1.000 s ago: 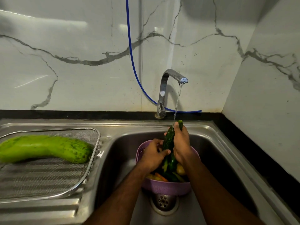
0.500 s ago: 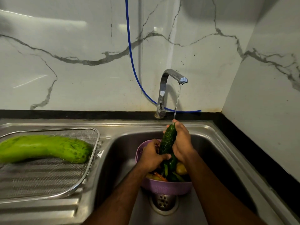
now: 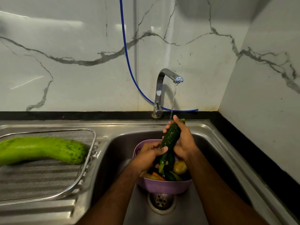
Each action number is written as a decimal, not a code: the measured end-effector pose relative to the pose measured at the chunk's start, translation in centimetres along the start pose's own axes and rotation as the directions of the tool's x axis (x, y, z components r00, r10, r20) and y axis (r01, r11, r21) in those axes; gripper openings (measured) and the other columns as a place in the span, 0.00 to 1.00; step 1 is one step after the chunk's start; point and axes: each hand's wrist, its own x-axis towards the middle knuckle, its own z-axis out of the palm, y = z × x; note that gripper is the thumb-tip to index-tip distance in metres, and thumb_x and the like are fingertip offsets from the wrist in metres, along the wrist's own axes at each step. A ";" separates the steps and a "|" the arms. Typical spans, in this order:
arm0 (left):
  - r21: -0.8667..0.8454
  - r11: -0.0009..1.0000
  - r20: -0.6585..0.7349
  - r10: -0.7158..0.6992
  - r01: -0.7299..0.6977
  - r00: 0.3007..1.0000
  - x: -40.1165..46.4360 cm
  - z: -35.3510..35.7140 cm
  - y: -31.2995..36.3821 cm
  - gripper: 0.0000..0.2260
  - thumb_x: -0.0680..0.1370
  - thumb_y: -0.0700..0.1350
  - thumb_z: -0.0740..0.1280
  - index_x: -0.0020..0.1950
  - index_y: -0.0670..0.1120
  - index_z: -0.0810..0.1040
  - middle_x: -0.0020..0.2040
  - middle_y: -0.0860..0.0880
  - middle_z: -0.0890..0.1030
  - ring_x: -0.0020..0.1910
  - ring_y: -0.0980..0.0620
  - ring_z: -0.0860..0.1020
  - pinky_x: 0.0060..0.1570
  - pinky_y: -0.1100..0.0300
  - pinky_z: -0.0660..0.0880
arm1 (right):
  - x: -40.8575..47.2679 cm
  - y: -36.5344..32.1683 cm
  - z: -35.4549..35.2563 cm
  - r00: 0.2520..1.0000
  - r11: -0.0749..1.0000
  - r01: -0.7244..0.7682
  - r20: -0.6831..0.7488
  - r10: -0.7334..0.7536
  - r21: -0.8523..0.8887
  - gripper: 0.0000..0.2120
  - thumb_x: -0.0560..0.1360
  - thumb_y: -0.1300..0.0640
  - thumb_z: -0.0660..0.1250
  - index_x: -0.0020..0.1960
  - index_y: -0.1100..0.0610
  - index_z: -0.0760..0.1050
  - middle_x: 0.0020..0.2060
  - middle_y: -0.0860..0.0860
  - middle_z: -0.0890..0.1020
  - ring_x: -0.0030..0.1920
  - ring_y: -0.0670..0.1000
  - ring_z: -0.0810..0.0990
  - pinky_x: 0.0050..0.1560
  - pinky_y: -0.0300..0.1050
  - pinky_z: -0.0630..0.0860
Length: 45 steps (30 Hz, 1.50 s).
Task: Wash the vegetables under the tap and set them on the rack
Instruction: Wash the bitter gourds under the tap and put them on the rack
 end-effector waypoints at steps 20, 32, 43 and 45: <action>0.004 0.997 -0.200 0.071 -0.072 0.977 0.6 1.3 1.1 0.14 0.82 0.50 0.65 0.45 0.41 0.79 0.34 0.47 0.77 0.28 0.54 0.72 0.25 0.62 0.67 | 1.6 0.9 -1.1 0.977 0.989 -0.034 -0.212 0.004 -0.141 0.29 0.71 0.51 0.79 0.66 0.58 0.73 0.55 0.60 0.82 0.54 0.60 0.84 0.52 0.59 0.84; 0.132 0.976 -0.337 0.210 -0.175 0.918 1.3 2.5 0.9 0.11 0.84 0.41 0.59 0.58 0.43 0.82 0.40 0.44 0.81 0.30 0.55 0.75 0.25 0.63 0.70 | 2.3 0.6 -1.3 0.973 0.971 0.013 -0.229 0.043 0.238 0.23 0.80 0.54 0.70 0.71 0.61 0.70 0.63 0.64 0.79 0.58 0.61 0.81 0.38 0.61 0.81; 0.177 0.968 -0.403 0.234 -0.176 0.885 1.1 2.7 1.2 0.16 0.84 0.43 0.61 0.47 0.32 0.80 0.30 0.46 0.80 0.23 0.57 0.74 0.25 0.66 0.69 | 2.0 0.8 -1.9 0.994 0.983 -0.075 -0.063 0.087 0.169 0.28 0.74 0.57 0.71 0.71 0.65 0.71 0.66 0.68 0.79 0.56 0.62 0.82 0.43 0.56 0.81; 0.173 0.970 -0.410 0.231 -0.174 0.882 1.0 2.6 1.3 0.18 0.84 0.44 0.60 0.44 0.33 0.80 0.27 0.46 0.78 0.22 0.57 0.73 0.26 0.67 0.69 | 2.2 1.2 -1.7 0.996 0.992 -0.060 -0.064 0.067 0.114 0.32 0.71 0.57 0.73 0.73 0.62 0.70 0.66 0.67 0.79 0.49 0.61 0.83 0.36 0.54 0.80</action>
